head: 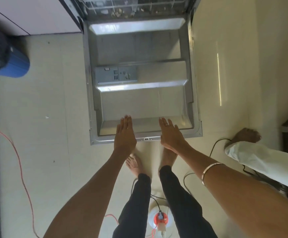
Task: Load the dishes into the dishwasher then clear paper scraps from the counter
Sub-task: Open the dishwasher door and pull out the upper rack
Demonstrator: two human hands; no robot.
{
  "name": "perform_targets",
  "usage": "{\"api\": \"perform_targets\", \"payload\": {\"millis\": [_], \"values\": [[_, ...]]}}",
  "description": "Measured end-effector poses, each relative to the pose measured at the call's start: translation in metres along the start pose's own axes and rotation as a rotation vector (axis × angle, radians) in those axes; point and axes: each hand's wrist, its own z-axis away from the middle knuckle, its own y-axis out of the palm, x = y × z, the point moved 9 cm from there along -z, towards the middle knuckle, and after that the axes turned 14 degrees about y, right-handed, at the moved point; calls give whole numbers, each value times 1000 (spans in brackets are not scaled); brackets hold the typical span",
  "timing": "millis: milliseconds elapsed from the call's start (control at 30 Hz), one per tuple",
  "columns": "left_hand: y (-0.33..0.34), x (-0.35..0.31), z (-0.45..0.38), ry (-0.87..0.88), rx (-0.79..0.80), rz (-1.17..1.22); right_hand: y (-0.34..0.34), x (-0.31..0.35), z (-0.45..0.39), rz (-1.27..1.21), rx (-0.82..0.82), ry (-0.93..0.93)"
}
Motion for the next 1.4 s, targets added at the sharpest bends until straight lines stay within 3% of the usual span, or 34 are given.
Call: {"api": "perform_targets", "payload": {"millis": [200,767,1033,1267,1400], "values": [[-95,-30,-56,129,-213,-97,-86,23,-6,-72,-166,-53],[-339,-88,-142,267,-523,-308,-384,67,-2,-153,-632,-197],[-436,-93,-176,250,-561,-424,-497,94,-4,-134,-736,-240],[-469,-96,-216,245,-593,-422,-528,115,-34,-95,-746,-254],[-479,-79,-255,174,-517,-452,-550,120,-61,-48,-726,-219]]}}
